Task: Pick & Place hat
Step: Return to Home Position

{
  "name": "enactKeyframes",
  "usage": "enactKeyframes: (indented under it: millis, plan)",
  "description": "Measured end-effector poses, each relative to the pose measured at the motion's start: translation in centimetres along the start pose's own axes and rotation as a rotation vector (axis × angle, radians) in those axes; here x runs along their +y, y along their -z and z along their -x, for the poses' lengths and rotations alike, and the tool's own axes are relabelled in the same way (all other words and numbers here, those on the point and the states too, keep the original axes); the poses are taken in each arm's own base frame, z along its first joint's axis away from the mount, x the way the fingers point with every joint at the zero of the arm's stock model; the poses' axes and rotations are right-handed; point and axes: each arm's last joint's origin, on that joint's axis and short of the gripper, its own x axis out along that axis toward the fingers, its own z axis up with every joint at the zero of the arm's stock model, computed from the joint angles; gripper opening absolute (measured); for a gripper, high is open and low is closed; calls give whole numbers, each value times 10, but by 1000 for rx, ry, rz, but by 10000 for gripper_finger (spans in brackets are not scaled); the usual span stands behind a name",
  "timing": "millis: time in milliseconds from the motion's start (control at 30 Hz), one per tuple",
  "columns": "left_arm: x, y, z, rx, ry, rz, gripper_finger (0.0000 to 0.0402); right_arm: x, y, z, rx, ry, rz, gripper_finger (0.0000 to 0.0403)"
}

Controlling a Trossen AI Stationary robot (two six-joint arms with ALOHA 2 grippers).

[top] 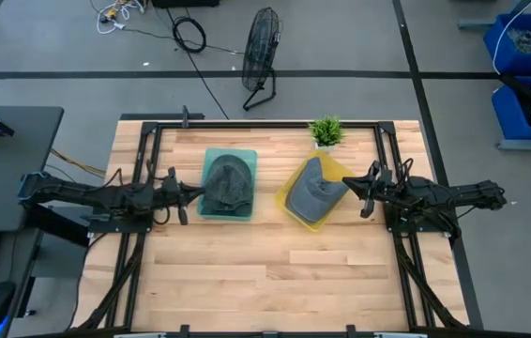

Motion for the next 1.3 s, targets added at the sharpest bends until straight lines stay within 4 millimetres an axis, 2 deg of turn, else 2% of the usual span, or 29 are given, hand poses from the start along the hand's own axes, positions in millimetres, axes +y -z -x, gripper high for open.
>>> enactKeyframes:
  millis: [533, 1300]
  plan:
    - [0, 0, 1, 1, 0, -2, 7, 0, 0, 0, 0, 0, 0, 25]
    - [5, -19, 17, -218, 38, 106, 7, 0, 0, 0, 2, -1, 1, 25]
